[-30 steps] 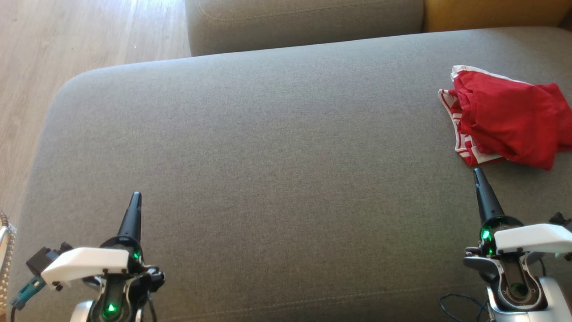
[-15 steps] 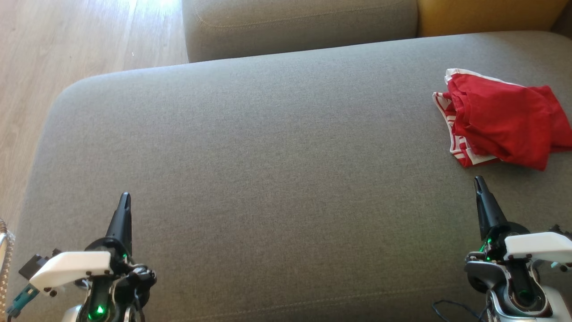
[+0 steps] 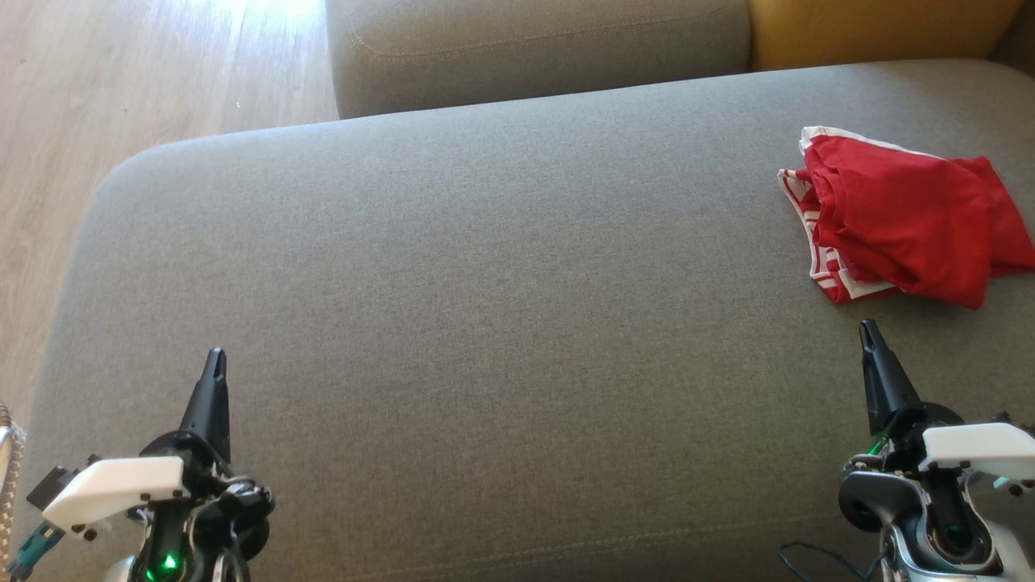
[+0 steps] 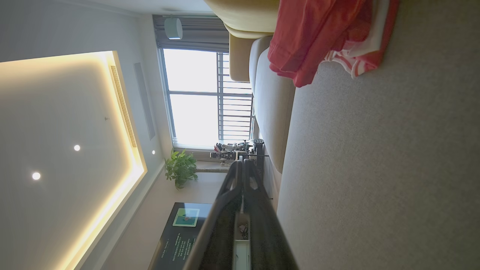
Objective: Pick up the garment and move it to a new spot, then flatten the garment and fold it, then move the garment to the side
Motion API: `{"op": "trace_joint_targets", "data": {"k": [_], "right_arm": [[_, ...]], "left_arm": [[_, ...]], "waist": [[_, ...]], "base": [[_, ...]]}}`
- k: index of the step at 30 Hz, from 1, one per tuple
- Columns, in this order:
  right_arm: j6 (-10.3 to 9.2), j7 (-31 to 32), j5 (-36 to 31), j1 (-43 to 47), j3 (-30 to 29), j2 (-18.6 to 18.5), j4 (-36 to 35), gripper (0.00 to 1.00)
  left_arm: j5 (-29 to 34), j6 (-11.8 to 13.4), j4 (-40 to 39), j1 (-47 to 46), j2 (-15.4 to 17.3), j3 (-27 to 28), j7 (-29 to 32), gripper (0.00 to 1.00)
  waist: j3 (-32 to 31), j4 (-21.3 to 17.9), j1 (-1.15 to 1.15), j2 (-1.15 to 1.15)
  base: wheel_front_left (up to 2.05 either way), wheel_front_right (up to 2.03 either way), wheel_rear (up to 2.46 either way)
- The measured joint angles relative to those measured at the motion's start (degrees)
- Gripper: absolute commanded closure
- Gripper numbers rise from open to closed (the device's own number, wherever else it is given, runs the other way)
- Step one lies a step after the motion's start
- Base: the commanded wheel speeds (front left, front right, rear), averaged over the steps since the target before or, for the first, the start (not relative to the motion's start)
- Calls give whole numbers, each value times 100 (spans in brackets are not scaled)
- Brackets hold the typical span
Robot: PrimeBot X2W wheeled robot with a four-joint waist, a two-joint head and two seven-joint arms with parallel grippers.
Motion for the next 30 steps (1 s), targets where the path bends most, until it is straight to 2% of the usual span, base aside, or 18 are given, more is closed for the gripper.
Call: {"op": "trace_joint_targets", "data": {"k": [30], "right_arm": [[-1, 0, 0, 0, -3, 3, 0, 100]], "left_arm": [[7, 0, 2, 0, -16, 37, 48, 100]], "waist": [[1, 0, 0, 0]], "base": [[0, 0, 0]]}}
